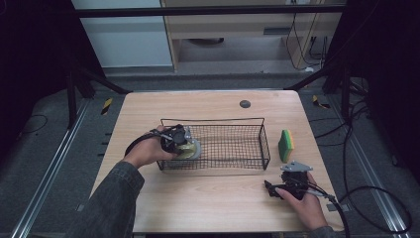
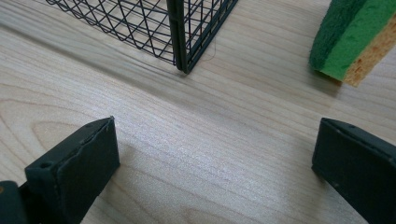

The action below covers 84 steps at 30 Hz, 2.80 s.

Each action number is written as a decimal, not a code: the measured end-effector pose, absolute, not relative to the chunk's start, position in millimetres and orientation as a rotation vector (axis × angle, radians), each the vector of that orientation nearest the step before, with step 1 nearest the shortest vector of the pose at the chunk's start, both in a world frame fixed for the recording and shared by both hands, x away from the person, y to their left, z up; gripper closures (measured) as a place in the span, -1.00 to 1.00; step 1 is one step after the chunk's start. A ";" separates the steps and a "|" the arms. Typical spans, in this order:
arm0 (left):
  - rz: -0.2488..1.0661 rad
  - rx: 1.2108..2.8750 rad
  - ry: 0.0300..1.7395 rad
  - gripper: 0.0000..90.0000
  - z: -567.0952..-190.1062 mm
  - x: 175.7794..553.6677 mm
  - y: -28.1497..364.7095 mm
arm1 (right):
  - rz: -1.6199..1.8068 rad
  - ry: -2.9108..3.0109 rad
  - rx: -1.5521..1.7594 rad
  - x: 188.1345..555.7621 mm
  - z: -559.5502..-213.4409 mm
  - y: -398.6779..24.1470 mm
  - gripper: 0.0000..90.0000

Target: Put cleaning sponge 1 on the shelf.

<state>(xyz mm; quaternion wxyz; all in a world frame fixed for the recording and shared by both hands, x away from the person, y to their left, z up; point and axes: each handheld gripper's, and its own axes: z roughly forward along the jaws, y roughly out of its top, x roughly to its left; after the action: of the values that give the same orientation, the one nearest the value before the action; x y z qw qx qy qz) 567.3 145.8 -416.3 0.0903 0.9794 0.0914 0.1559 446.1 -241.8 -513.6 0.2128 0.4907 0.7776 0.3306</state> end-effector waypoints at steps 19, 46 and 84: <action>0.443 2.895 0.287 0.51 -415.5 565.8 144.9 | 0.917 2.159 1.362 446.1 -513.6 -241.7 -0.98; 0.518 2.806 0.286 0.43 -393.1 555.1 141.1 | 0.918 2.159 1.362 446.1 -513.6 -241.7 -0.98; 0.700 2.660 0.547 -0.84 -374.4 548.2 140.3 | 0.917 2.157 1.364 445.9 -513.6 -241.5 -0.98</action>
<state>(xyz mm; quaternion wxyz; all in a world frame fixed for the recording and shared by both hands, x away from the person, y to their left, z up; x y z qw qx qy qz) 548.2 140.3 -374.4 0.1680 0.9350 0.1924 0.2460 445.9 -241.5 -513.6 0.2134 0.4915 0.7770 0.3304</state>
